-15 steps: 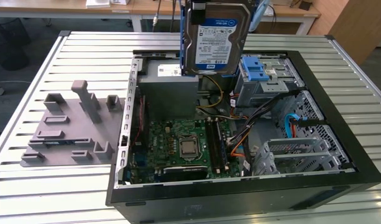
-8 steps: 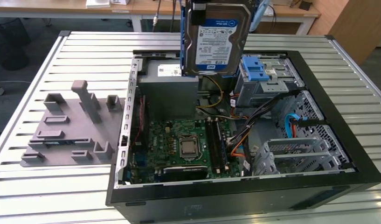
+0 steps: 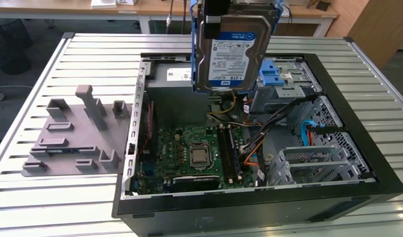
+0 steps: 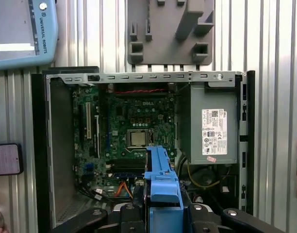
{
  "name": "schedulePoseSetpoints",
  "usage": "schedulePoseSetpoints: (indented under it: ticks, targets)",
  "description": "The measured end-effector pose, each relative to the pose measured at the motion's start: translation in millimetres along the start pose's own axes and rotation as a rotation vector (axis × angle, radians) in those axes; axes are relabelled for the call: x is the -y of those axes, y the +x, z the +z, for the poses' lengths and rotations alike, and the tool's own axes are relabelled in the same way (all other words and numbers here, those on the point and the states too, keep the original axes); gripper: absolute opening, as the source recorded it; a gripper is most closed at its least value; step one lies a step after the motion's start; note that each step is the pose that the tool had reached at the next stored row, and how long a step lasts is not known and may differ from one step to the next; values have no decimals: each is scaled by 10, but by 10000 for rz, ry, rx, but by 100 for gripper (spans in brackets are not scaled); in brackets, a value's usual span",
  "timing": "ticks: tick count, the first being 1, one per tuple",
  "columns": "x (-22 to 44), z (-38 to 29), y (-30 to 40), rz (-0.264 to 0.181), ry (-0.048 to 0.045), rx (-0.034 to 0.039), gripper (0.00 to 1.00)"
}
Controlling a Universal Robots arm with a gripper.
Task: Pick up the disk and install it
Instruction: 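Insert the disk into the insertion slot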
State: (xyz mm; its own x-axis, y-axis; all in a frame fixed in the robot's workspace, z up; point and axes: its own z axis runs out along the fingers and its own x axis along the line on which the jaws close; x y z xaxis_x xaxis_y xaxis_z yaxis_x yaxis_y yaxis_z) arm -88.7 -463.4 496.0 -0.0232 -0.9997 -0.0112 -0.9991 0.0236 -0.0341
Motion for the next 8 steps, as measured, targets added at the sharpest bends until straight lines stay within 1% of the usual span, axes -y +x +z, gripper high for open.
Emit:
schedulePoseSetpoints:
  ticks: [2,4,5,8]
  targets:
    - [3,0,75,1,-1,-1,36]
    - [23,3,127,-1,0,0,36]
    - [46,5,139,0,-1,0,36]
    - [152,13,158,0,-8,0,36]
